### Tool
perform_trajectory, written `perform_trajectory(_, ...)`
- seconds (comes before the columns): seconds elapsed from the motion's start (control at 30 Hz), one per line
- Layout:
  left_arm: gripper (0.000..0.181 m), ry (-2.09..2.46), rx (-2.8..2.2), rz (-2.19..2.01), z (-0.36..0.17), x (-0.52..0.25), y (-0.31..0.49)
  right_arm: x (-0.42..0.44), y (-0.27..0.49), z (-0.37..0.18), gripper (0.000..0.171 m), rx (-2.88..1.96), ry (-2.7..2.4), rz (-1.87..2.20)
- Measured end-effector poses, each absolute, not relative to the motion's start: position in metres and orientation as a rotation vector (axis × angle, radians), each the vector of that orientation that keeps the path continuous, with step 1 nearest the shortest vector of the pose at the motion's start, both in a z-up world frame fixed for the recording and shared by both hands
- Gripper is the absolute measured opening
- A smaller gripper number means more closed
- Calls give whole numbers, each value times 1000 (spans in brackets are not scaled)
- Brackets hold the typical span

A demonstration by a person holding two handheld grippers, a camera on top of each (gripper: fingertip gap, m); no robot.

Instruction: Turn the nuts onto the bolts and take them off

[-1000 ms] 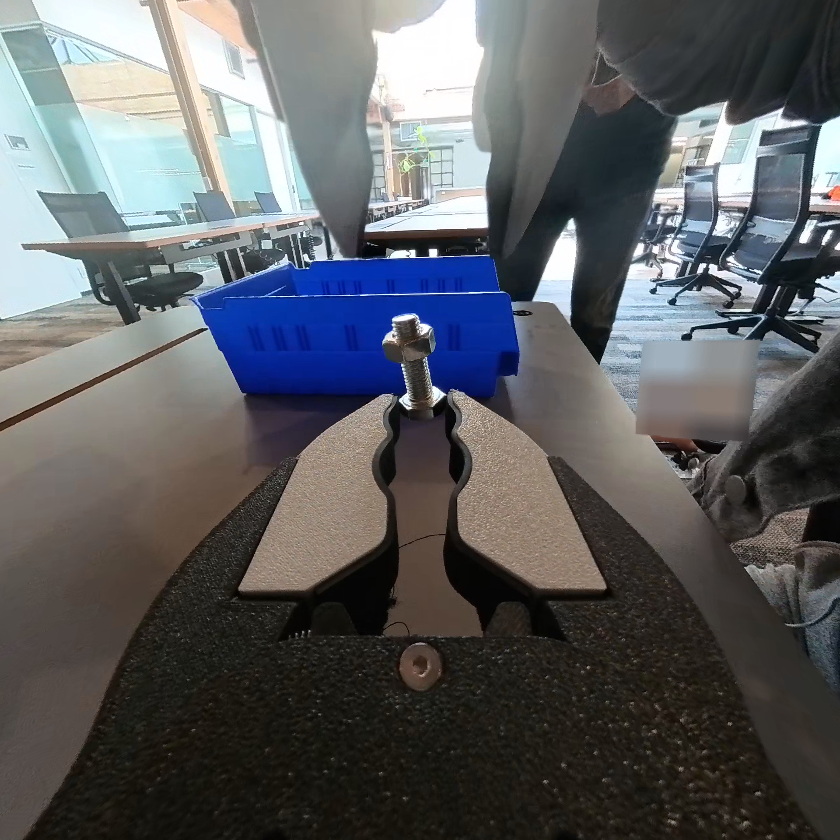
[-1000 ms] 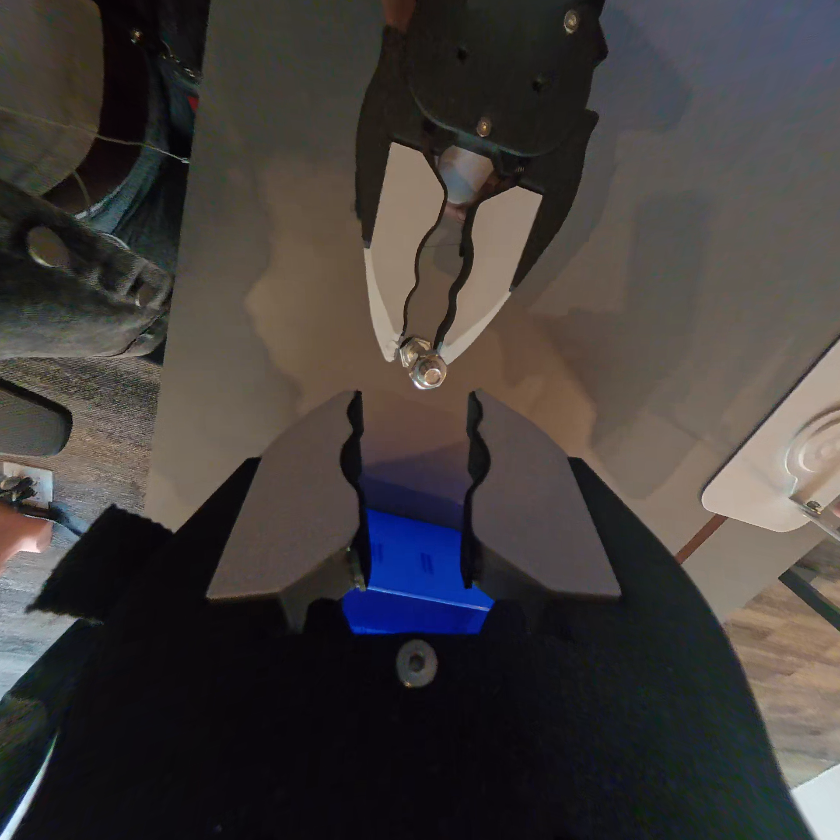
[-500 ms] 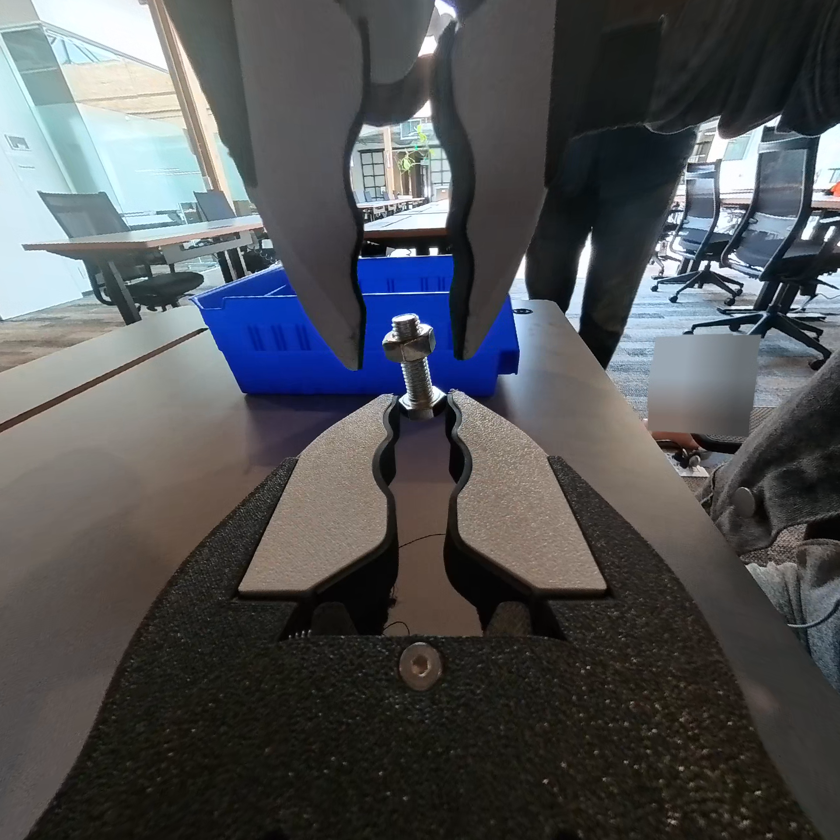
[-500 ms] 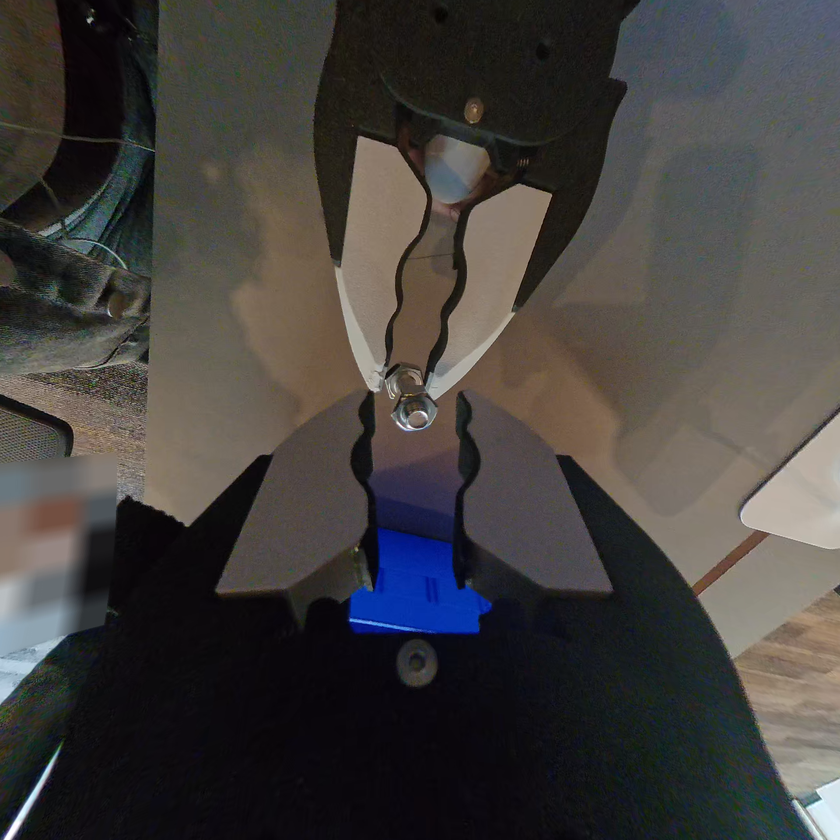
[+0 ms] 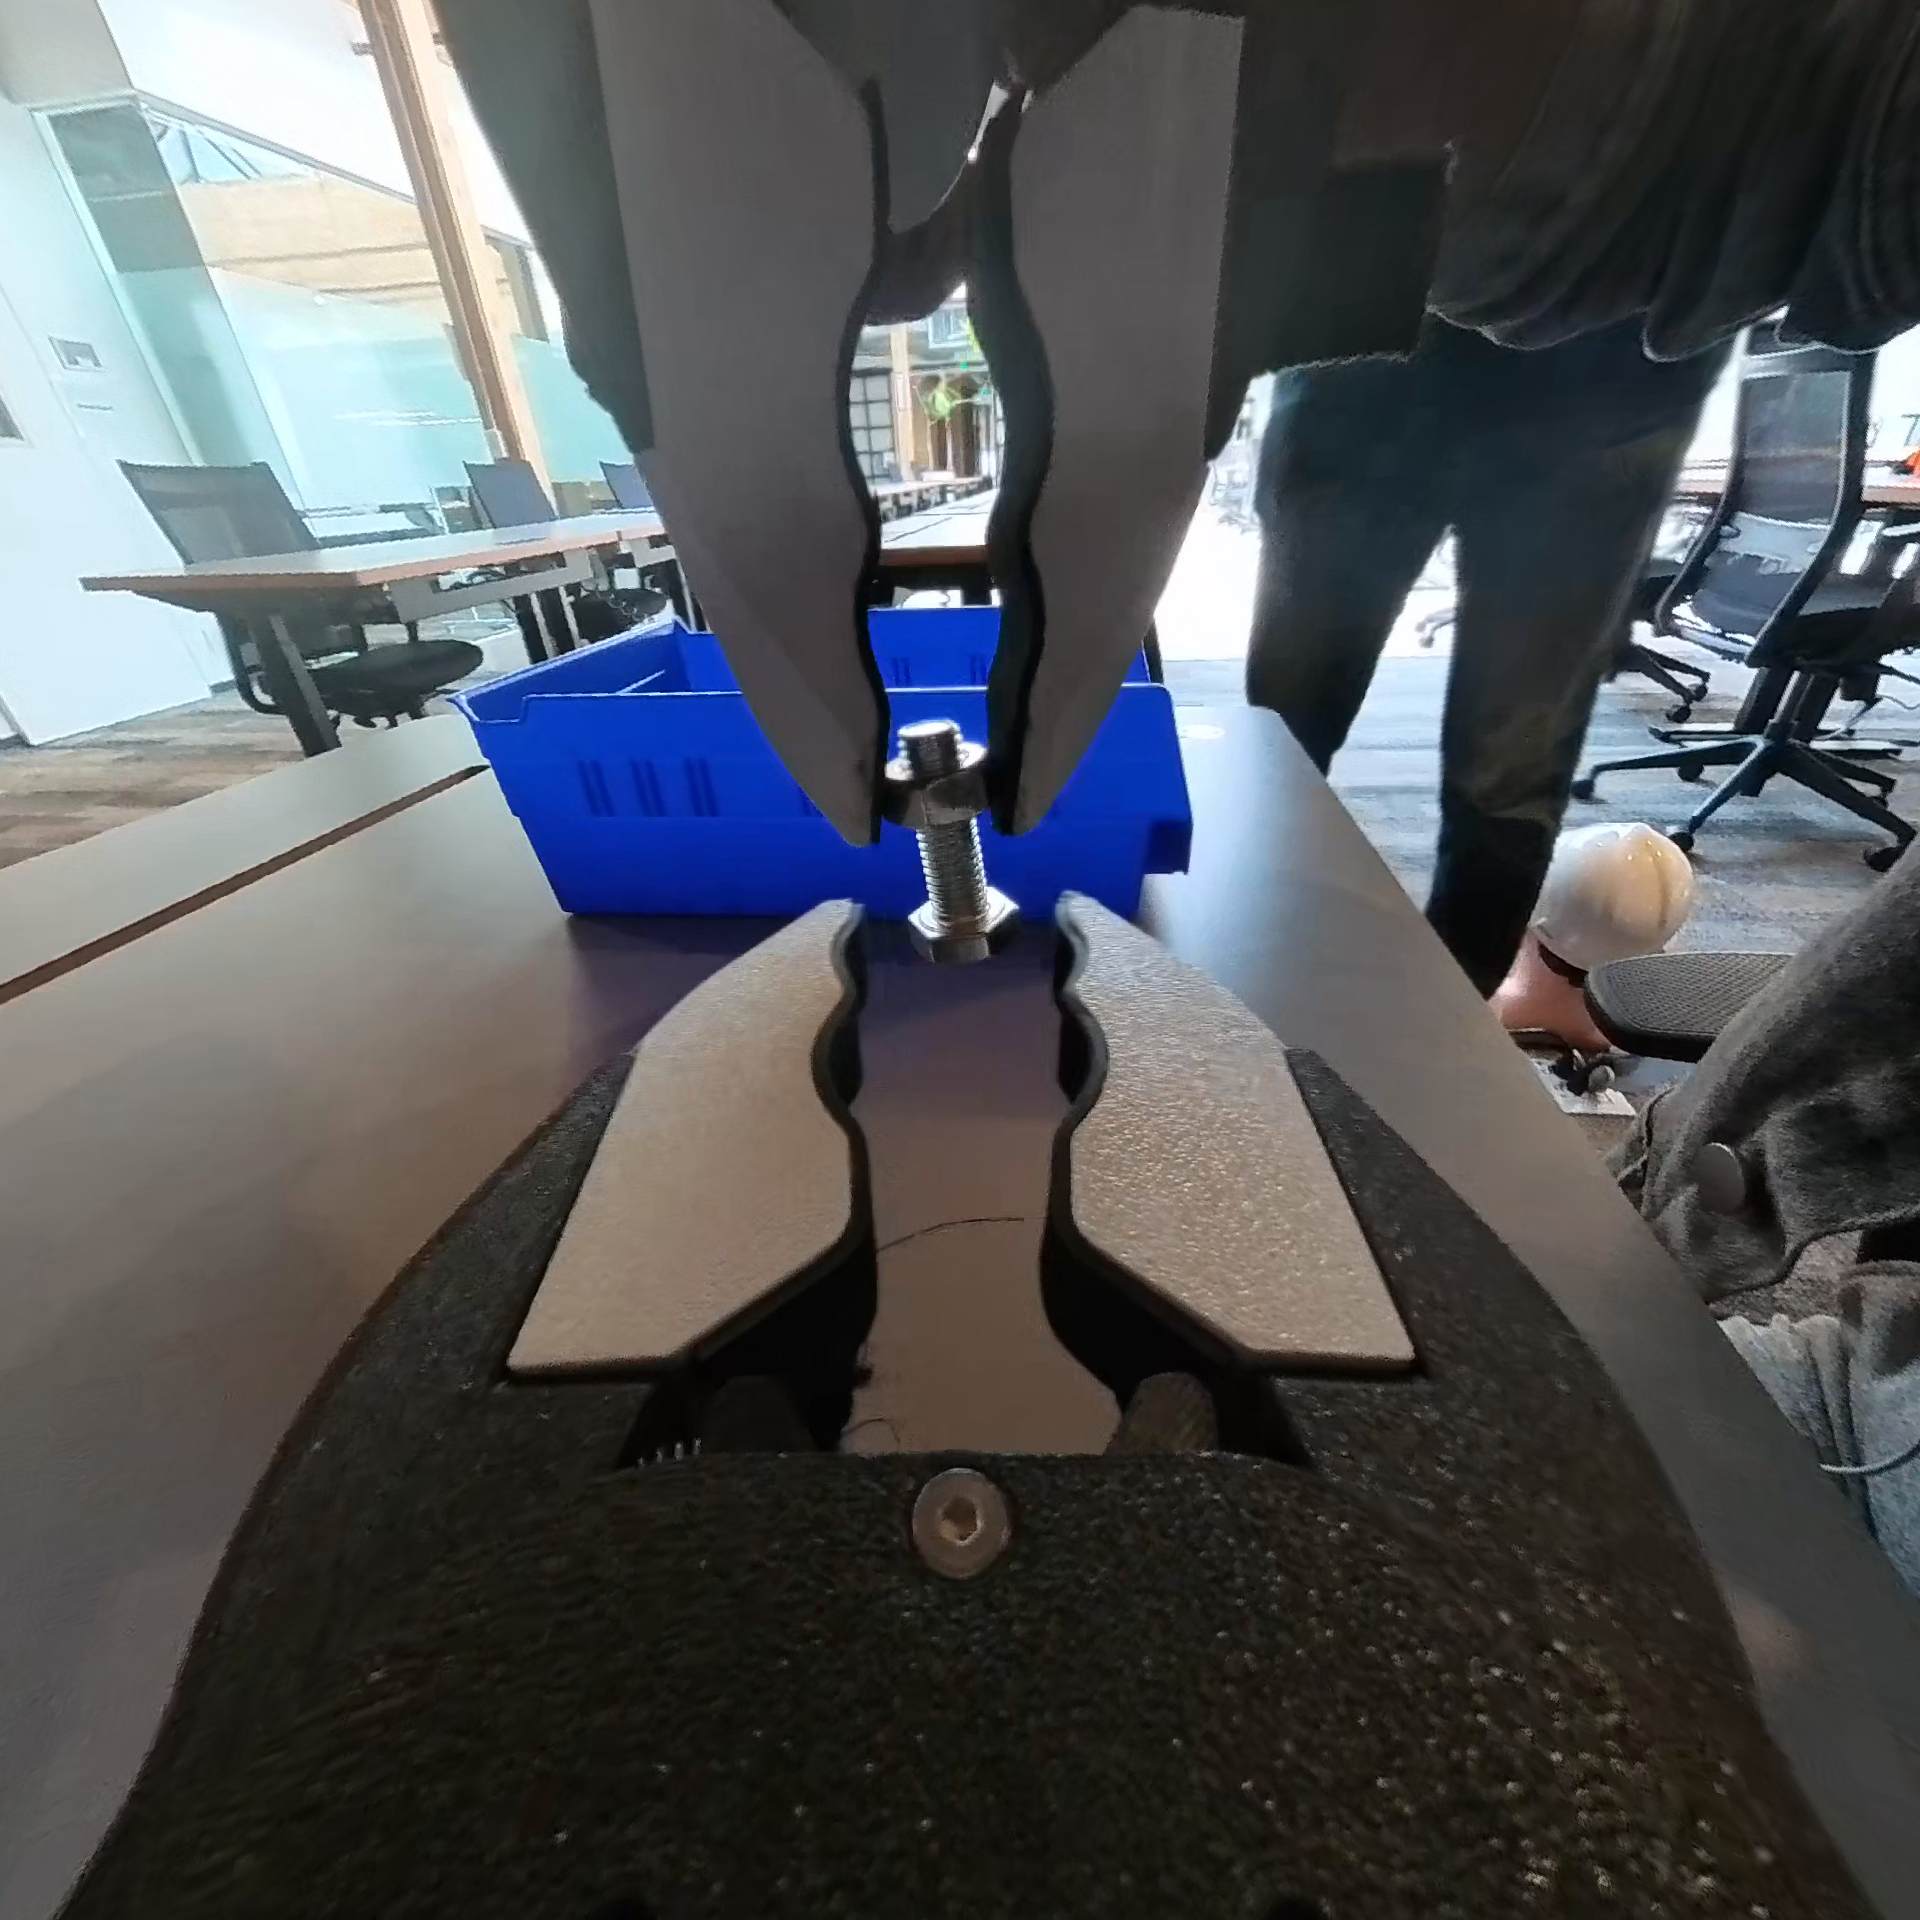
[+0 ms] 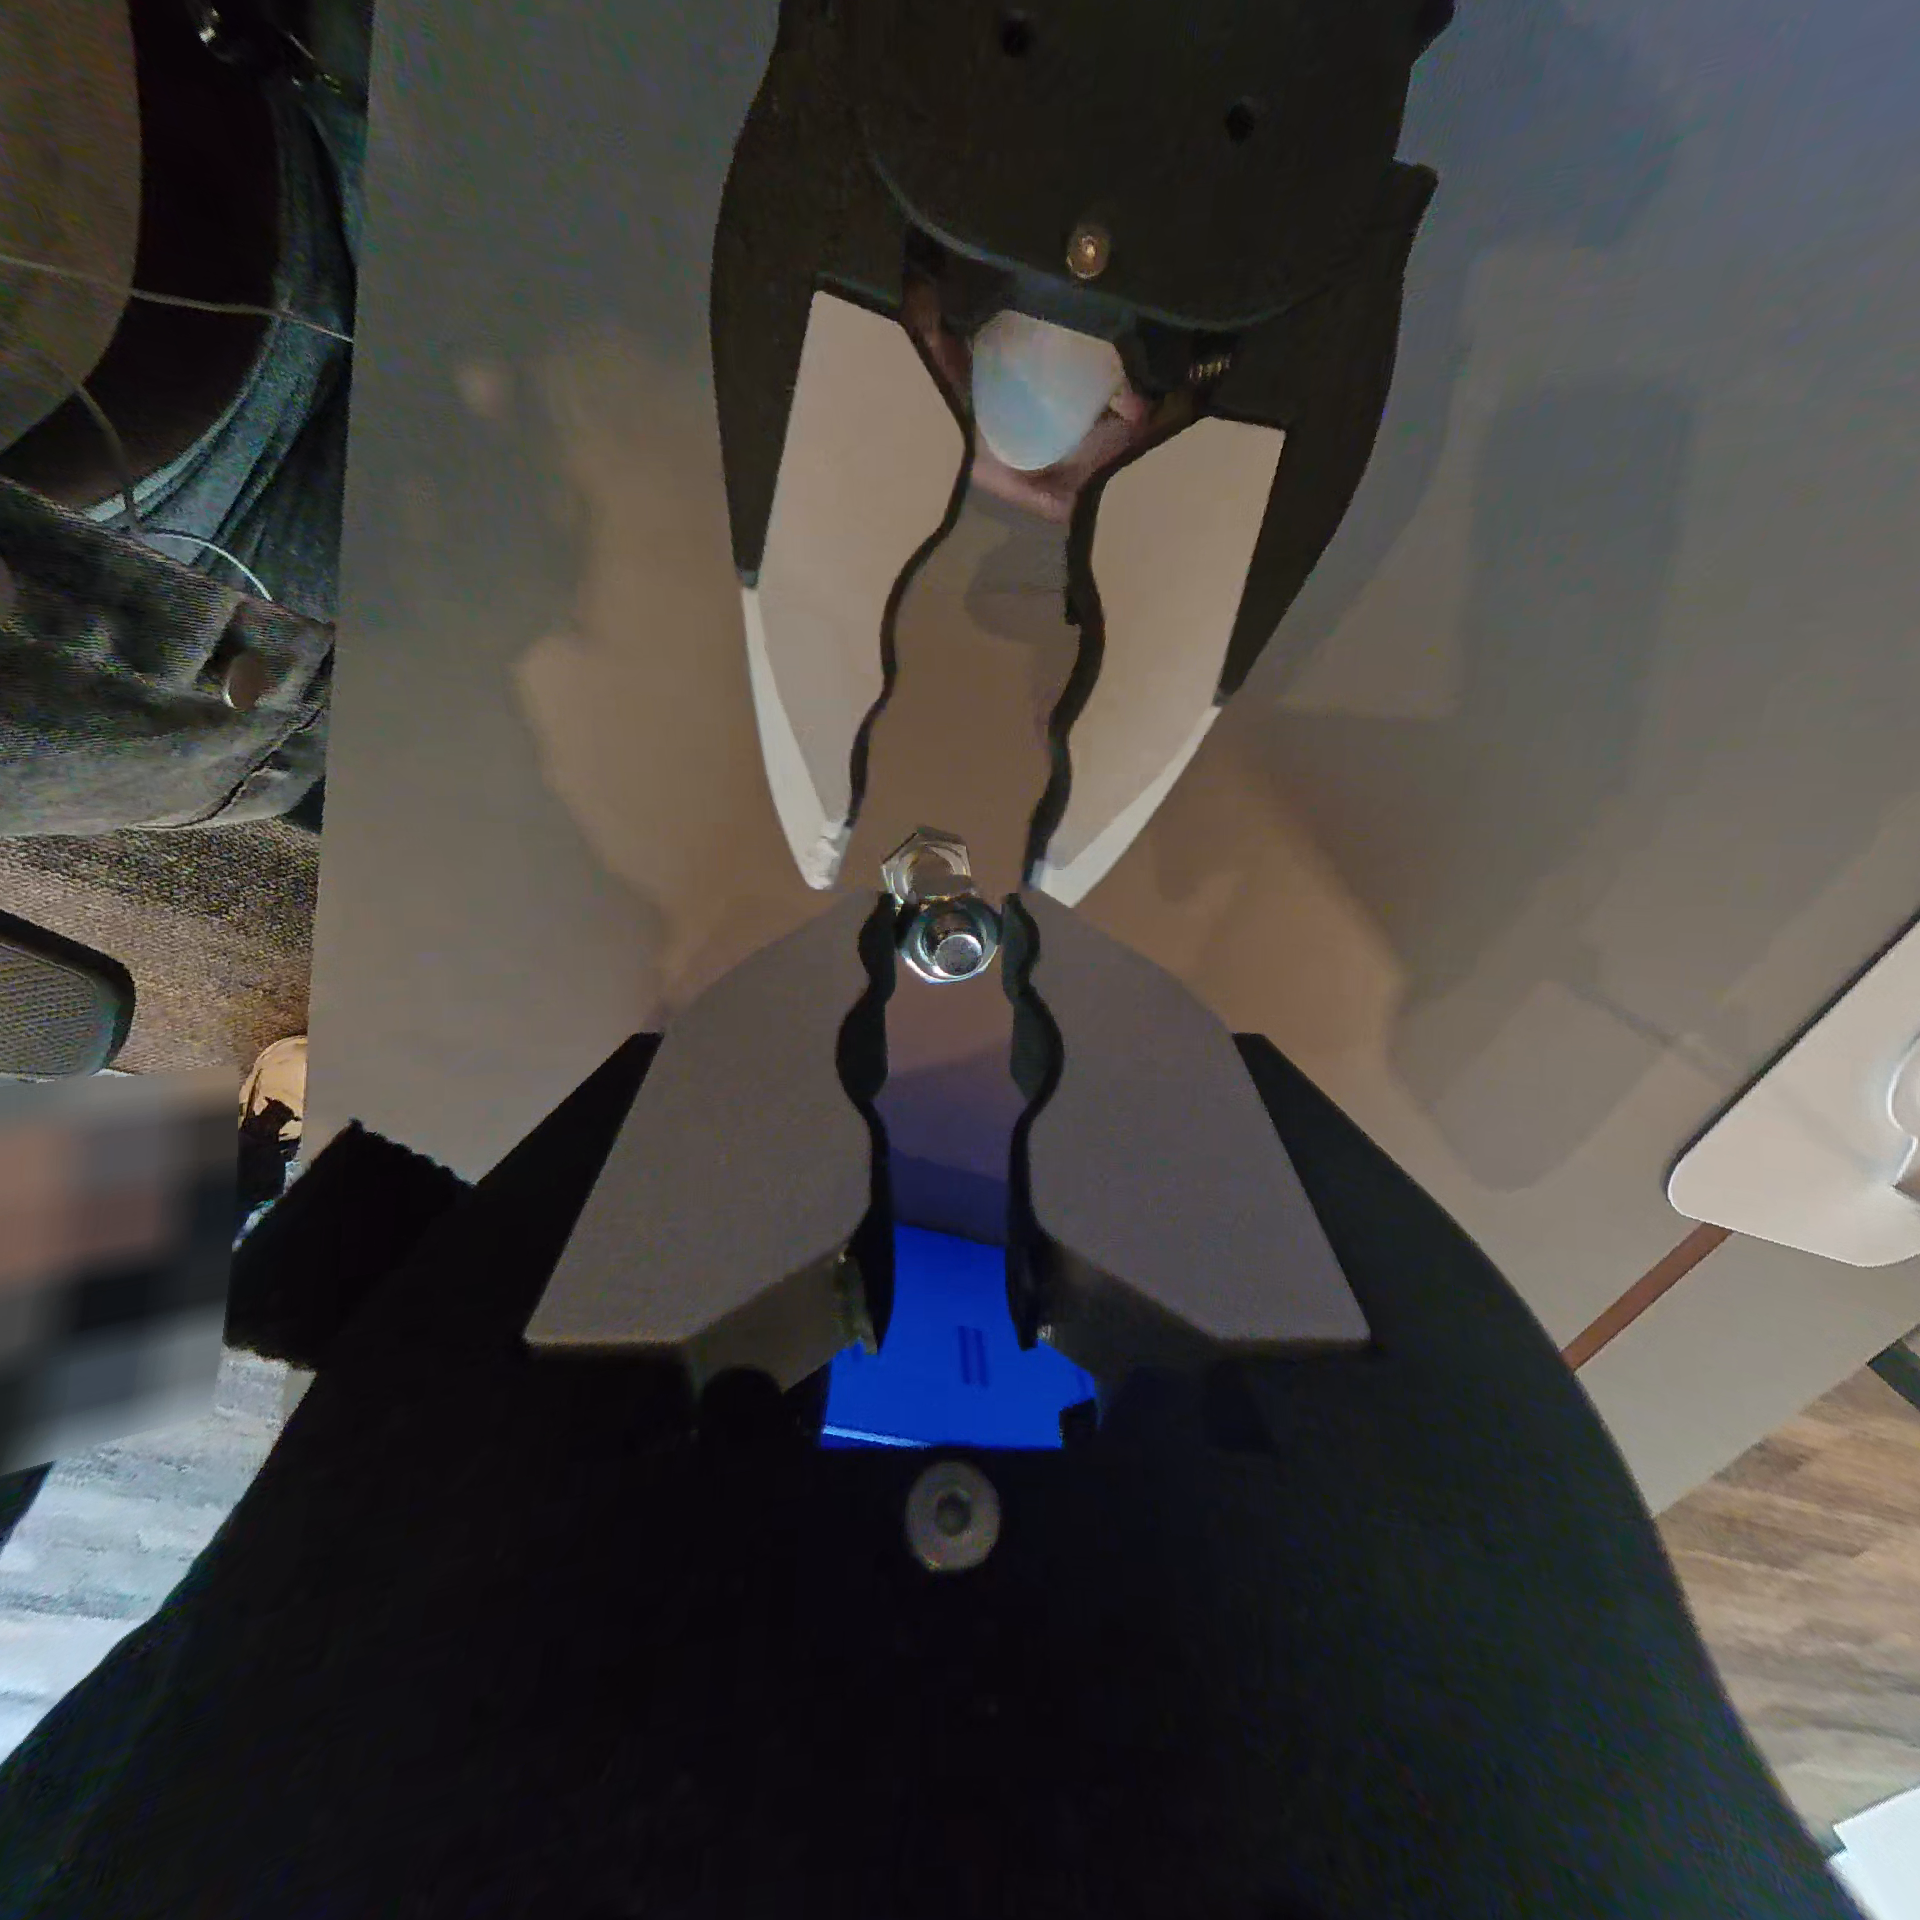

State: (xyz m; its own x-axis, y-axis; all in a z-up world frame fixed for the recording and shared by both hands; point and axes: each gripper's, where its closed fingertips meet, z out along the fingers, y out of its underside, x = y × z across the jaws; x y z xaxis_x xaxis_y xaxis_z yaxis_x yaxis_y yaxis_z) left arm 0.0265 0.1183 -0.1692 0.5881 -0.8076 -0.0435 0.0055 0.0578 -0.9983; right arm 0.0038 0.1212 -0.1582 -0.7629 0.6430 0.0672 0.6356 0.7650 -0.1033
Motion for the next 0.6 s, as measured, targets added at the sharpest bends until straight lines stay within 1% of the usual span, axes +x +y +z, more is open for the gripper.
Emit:
perform_trajectory(0.03,42,737,-1395,-699,-170,26,120,4,121,-159,19,-1038,-2858,111)
perform_trajectory(0.13,58,751,-1410,-674,-172,28,120,6,123,-157,19,-1052,-2846,113)
perform_trajectory(0.3,71,735,-1435,-648,-174,26,124,17,135,-145,19,-1120,-2782,87)
perform_trajectory(0.4,71,692,-1473,-619,-176,23,131,30,147,-135,19,-1209,-2700,76)
perform_trajectory(0.6,64,639,-1491,-574,-177,17,136,73,190,-119,19,-1509,-2457,5)
